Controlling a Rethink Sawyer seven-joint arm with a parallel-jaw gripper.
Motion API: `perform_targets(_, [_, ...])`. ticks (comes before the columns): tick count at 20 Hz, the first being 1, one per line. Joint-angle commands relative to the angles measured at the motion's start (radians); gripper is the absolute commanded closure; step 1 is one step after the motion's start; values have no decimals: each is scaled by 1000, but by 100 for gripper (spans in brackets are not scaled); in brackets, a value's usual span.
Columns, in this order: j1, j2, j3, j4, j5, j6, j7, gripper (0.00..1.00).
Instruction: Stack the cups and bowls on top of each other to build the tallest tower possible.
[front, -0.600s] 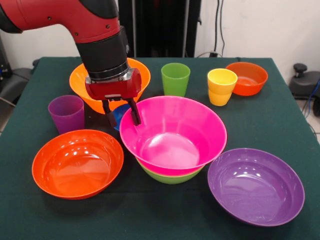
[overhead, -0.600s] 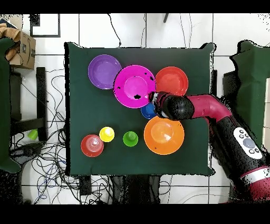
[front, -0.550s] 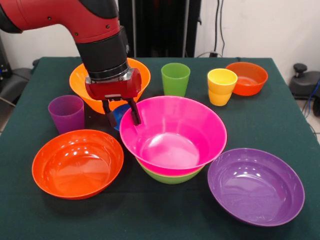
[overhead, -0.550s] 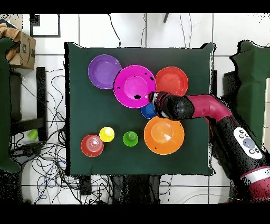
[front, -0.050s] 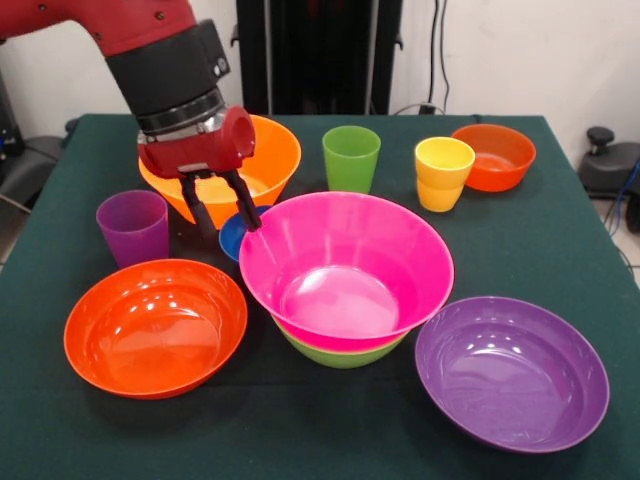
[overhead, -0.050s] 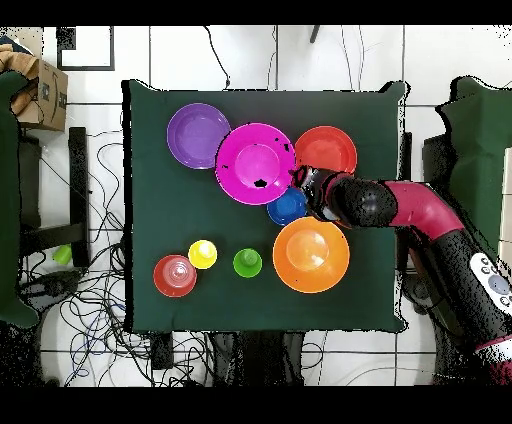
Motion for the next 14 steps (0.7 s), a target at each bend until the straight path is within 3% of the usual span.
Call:
perform_targets(1, [22, -44, 60, 66, 60, 148, -210, 0])
perform_targets(8, [56, -75, 21, 6, 38, 155, -207, 0])
perform_targets(11, [92, -58, -34, -98, -12, 163, -224, 0])
perform_targets(14, [103, -46, -55, -128, -30, 167, -236, 0])
